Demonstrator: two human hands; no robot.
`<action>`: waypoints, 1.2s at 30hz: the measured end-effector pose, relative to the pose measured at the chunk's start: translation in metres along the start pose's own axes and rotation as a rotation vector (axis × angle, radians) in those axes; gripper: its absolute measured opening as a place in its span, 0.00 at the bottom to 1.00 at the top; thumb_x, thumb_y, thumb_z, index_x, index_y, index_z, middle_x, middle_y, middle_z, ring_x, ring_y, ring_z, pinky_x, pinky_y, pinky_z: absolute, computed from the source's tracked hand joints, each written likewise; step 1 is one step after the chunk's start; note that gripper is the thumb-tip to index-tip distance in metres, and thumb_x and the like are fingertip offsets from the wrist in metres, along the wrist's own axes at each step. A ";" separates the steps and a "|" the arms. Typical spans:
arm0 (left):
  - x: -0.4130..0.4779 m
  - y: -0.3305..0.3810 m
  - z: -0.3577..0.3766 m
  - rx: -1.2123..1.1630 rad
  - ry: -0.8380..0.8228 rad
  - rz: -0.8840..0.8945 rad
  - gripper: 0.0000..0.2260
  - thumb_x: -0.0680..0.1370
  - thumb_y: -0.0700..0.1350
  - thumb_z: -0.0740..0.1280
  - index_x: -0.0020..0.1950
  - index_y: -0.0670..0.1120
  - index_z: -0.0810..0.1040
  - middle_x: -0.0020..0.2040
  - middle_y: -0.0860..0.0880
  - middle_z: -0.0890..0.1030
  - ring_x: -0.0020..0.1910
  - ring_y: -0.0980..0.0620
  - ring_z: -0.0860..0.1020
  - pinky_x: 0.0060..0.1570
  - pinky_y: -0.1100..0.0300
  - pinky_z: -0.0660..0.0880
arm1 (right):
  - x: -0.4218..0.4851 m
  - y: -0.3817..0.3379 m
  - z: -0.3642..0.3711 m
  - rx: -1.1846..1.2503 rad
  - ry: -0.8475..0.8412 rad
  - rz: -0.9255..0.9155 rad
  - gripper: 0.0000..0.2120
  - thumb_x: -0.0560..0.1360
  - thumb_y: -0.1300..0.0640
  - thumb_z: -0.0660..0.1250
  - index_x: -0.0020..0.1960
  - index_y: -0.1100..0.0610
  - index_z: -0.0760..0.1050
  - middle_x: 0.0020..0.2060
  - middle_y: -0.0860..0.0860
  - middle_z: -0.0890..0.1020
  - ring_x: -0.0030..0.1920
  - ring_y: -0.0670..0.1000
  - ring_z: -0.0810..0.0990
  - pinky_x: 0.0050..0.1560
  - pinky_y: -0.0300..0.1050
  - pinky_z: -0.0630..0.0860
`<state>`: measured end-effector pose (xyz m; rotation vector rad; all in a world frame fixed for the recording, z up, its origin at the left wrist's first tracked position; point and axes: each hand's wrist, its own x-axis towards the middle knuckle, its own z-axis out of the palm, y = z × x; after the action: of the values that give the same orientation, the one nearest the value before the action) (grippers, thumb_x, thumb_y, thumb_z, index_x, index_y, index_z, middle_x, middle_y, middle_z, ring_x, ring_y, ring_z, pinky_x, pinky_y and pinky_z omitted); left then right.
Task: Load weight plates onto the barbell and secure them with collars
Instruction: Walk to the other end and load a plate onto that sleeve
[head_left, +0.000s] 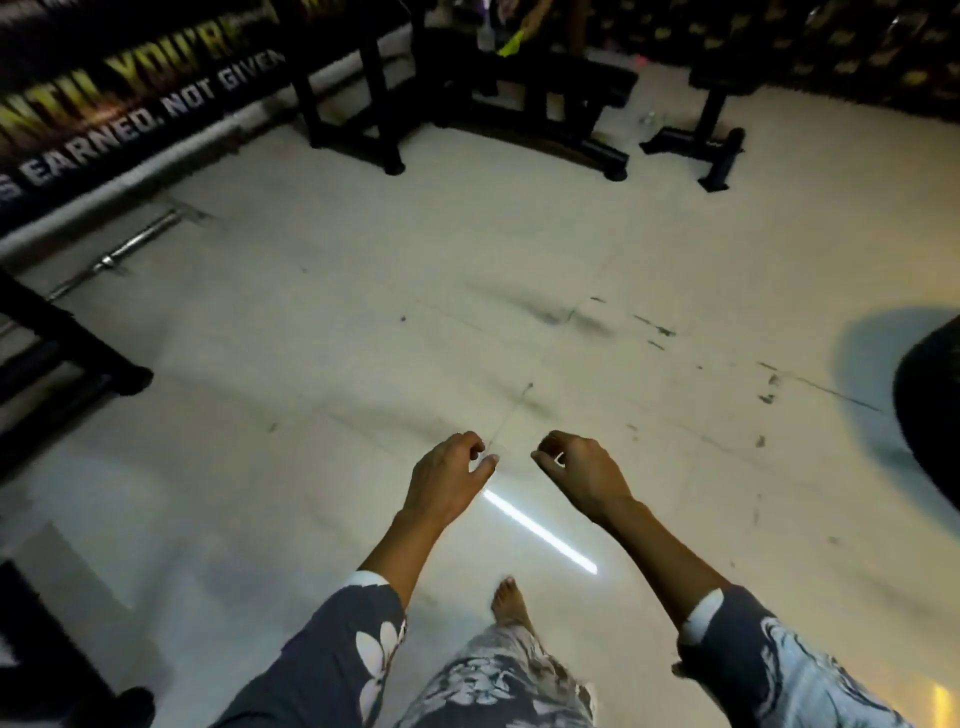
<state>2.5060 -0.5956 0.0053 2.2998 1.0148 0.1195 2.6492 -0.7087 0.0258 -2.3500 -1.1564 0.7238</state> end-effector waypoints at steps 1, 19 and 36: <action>0.023 0.000 -0.008 0.001 0.011 -0.012 0.13 0.77 0.53 0.64 0.53 0.44 0.75 0.51 0.46 0.80 0.48 0.50 0.78 0.45 0.60 0.73 | 0.025 -0.006 -0.008 -0.021 -0.023 -0.018 0.12 0.77 0.50 0.60 0.52 0.57 0.76 0.51 0.53 0.82 0.51 0.54 0.79 0.48 0.47 0.74; 0.487 -0.049 -0.173 -0.069 0.263 -0.350 0.14 0.78 0.53 0.63 0.55 0.45 0.76 0.55 0.48 0.80 0.52 0.51 0.78 0.48 0.61 0.72 | 0.564 -0.146 -0.115 -0.107 -0.249 -0.367 0.12 0.77 0.48 0.59 0.53 0.54 0.75 0.51 0.51 0.82 0.52 0.53 0.78 0.48 0.46 0.73; 0.852 -0.274 -0.410 -0.107 0.526 -0.538 0.11 0.77 0.52 0.65 0.51 0.45 0.77 0.52 0.50 0.81 0.51 0.51 0.78 0.45 0.63 0.68 | 1.004 -0.431 -0.078 -0.133 -0.341 -0.593 0.10 0.76 0.49 0.60 0.51 0.54 0.75 0.50 0.50 0.82 0.51 0.54 0.79 0.47 0.45 0.73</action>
<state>2.7991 0.3429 0.0460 1.8549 1.8058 0.5587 2.9614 0.3399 0.0670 -1.8507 -1.9801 0.8559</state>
